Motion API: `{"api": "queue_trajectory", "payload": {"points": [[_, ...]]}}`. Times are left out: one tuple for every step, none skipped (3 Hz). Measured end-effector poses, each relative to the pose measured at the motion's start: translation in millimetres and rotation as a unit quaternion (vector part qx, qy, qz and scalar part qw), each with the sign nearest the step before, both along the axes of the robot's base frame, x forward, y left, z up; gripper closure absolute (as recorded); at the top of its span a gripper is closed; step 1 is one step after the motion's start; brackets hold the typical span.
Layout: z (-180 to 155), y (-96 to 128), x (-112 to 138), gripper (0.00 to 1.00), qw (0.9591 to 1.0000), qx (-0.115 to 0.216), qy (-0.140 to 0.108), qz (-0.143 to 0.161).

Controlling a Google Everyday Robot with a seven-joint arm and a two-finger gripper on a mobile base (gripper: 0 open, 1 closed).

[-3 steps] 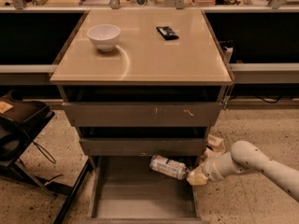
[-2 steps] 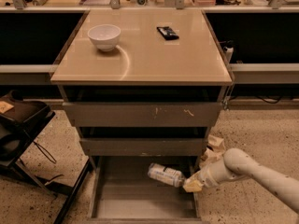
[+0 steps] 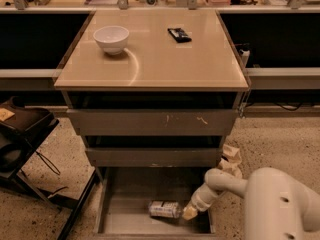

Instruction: Place blue plastic bottle into bottom drawer

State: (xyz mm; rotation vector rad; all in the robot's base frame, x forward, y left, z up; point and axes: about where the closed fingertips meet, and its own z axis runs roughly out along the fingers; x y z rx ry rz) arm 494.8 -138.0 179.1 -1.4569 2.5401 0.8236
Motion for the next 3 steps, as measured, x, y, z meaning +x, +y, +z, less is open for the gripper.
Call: {"api": "queue_trajectory", "payload": {"points": [[-8.6, 13.3, 0.9, 0.82, 0.9999, -0.001, 0.003, 0.012], [-8.6, 12.8, 0.6, 0.58, 0.9999, -0.001, 0.004, 0.011], [-8.6, 12.8, 0.6, 0.35, 0.9999, -0.001, 0.004, 0.011]]}}
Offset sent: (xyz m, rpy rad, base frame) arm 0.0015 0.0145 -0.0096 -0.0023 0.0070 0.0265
